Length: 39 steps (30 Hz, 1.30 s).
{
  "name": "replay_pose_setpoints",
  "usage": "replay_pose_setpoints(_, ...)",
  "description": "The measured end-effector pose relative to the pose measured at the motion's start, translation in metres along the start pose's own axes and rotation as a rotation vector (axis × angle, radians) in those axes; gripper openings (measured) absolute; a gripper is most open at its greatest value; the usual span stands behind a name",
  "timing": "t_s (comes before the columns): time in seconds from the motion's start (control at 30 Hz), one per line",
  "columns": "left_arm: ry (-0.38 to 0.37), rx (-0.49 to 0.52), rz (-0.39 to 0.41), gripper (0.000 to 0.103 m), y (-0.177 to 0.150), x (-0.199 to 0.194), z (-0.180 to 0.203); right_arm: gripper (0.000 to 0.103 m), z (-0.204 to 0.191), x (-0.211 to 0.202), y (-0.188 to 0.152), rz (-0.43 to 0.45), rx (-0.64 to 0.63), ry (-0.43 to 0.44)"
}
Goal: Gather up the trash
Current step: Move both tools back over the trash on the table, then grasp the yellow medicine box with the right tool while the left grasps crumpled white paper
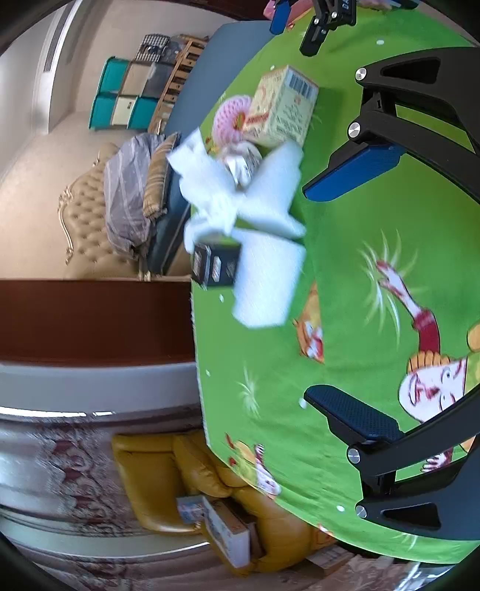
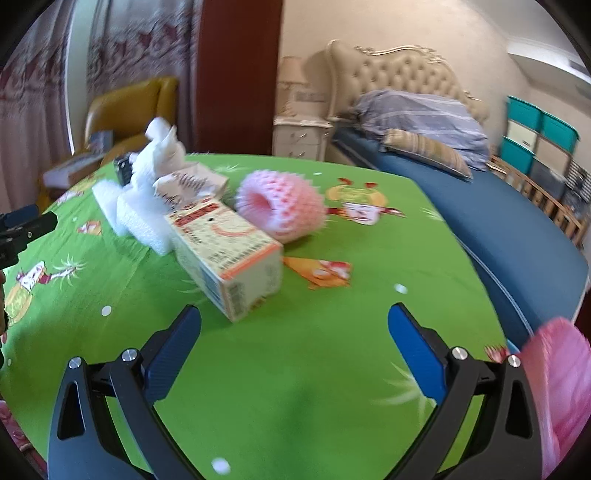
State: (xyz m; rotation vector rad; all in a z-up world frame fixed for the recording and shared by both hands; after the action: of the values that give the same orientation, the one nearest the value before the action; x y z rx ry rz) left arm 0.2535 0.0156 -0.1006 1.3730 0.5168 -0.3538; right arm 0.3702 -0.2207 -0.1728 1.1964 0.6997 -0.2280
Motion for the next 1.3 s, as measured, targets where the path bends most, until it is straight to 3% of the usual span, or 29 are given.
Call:
replay_pose_setpoints(0.23,0.041,-0.016,-0.009,0.095,-0.002,0.003,-0.02,0.098,-0.016,0.031,0.022,-0.042,-0.071,0.033)
replay_pose_setpoints(0.5,0.039,-0.038,-0.024,0.095,0.002,0.008,-0.031,0.098,-0.035,0.067,0.047,-0.075,-0.139,0.099)
replay_pose_setpoints(0.7,0.033,-0.036,-0.061,0.095,0.004,0.025,-0.029,0.095,-0.046,0.066,0.057,-0.059,-0.188,0.123)
replay_pose_setpoints(0.77,0.026,-0.039,-0.072,0.095,0.006,0.03,-0.026,0.084,-0.044,0.059,0.058,-0.042,-0.183,0.119)
replay_pose_setpoints(1.07,-0.009,-0.021,-0.079,0.095,0.018,0.039,0.0,0.065,-0.046,0.022,0.04,0.018,-0.162,0.096)
replay_pose_setpoints(1.3,-0.055,0.02,-0.034,0.095,0.04,0.038,0.037,0.053,-0.025,-0.009,0.024,0.067,-0.04,0.052)
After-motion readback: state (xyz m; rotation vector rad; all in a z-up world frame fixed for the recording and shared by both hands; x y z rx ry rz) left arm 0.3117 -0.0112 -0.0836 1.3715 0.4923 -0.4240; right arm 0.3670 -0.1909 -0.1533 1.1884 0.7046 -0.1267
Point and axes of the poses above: each gripper's, at about its wrist camera, not at the fingertips, and x roughly the way its jaws point, z to its right, y to its top, the point moved 9 cm from there along x, roughly the way its jaws point, and after that the axes turned 7 degrees about -x, right-handed, at the moved point
